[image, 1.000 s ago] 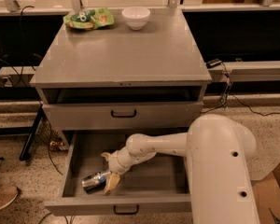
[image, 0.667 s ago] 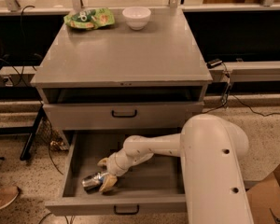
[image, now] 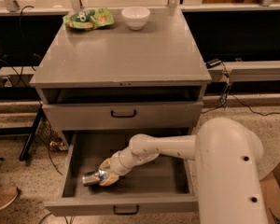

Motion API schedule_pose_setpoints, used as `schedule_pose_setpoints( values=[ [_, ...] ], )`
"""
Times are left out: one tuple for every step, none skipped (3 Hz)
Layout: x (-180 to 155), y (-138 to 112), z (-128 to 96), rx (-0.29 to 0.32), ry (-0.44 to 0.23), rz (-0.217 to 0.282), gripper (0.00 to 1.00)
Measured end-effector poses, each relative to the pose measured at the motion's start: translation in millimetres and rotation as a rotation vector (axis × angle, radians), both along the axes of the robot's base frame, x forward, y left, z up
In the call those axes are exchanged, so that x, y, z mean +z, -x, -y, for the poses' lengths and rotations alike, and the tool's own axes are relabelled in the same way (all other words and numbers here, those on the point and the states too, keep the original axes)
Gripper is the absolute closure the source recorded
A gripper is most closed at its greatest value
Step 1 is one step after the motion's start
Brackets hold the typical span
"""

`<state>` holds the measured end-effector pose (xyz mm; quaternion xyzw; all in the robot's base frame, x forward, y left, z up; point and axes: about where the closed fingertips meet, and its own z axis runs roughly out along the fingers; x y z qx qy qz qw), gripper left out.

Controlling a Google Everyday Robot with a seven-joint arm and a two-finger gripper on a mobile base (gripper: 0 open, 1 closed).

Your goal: Pick redbull can from middle drawer and place on counter

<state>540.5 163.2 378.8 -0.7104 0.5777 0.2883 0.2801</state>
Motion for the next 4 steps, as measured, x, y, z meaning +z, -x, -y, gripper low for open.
schedule_pose_setpoints(
  values=[
    [66.2,11.7,50.2,-0.008,-0.065,0.038,1.00],
    [115.2,13.1,98.3,-0.042,-0.078,0.062,1.00],
    [188.6,3.3,136.9,-0.037,-0.045,0.115,1.00],
    [188.8,3.3,137.0,-0.037,-0.045,0.115,1.00]
  ],
)
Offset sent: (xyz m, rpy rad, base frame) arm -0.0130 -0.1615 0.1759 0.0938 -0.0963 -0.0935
